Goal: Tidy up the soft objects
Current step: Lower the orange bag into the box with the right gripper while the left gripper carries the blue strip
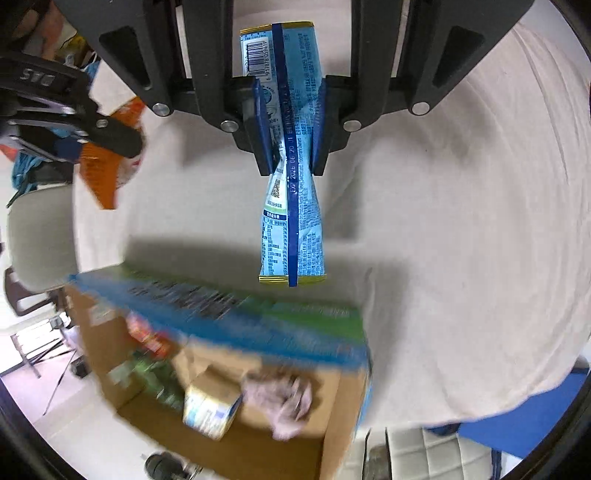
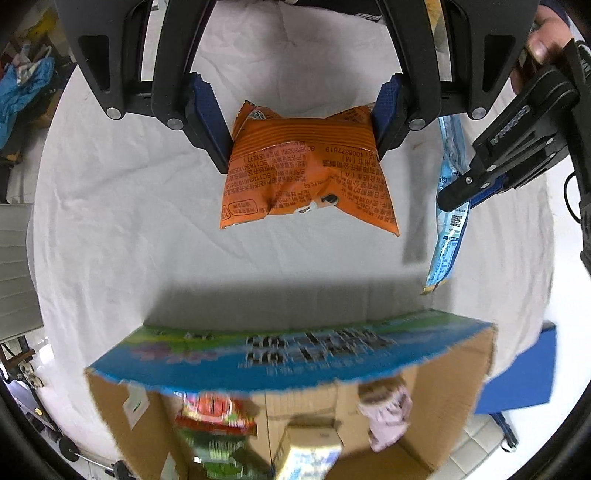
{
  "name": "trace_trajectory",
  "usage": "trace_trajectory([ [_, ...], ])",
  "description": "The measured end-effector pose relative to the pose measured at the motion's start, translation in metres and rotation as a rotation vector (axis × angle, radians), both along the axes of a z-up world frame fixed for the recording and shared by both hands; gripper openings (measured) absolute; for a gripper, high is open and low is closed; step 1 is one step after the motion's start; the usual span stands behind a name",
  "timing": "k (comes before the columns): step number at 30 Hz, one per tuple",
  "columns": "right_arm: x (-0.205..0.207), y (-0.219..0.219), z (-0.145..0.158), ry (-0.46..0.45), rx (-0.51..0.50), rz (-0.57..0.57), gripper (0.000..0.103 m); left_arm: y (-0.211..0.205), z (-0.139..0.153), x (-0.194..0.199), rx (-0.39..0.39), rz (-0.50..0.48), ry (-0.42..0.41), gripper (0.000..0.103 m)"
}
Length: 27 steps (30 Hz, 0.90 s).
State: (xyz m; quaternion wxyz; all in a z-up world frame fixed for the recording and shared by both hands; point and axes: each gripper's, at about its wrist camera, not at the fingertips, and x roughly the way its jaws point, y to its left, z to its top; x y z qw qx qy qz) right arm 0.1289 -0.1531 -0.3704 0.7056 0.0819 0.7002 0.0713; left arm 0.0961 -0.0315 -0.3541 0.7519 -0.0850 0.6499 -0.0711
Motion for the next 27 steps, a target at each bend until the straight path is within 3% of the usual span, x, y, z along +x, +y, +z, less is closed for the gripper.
trace_trajectory([
  [2,0.0,-0.004,0.019,-0.028,0.021,-0.002,0.071,0.029,0.027,0.031,-0.022,-0.004,-0.039,0.018],
  [6,0.008,-0.013,0.059,-0.089,0.063,-0.008,0.071,0.032,0.09,0.045,-0.067,-0.019,-0.136,0.018],
  [9,0.022,-0.015,0.084,-0.129,0.088,-0.011,0.071,0.039,0.118,0.071,-0.09,-0.038,-0.193,0.018],
  [13,0.055,-0.015,0.095,-0.167,0.073,-0.015,0.071,0.034,0.145,0.104,-0.072,-0.058,-0.247,0.018],
  [18,0.102,-0.014,0.072,-0.145,0.026,-0.028,0.071,0.025,0.134,0.152,-0.037,-0.078,-0.218,0.018],
  [27,0.164,-0.004,0.015,-0.078,-0.05,-0.01,0.072,0.027,0.063,0.218,0.034,-0.064,-0.056,0.018],
])
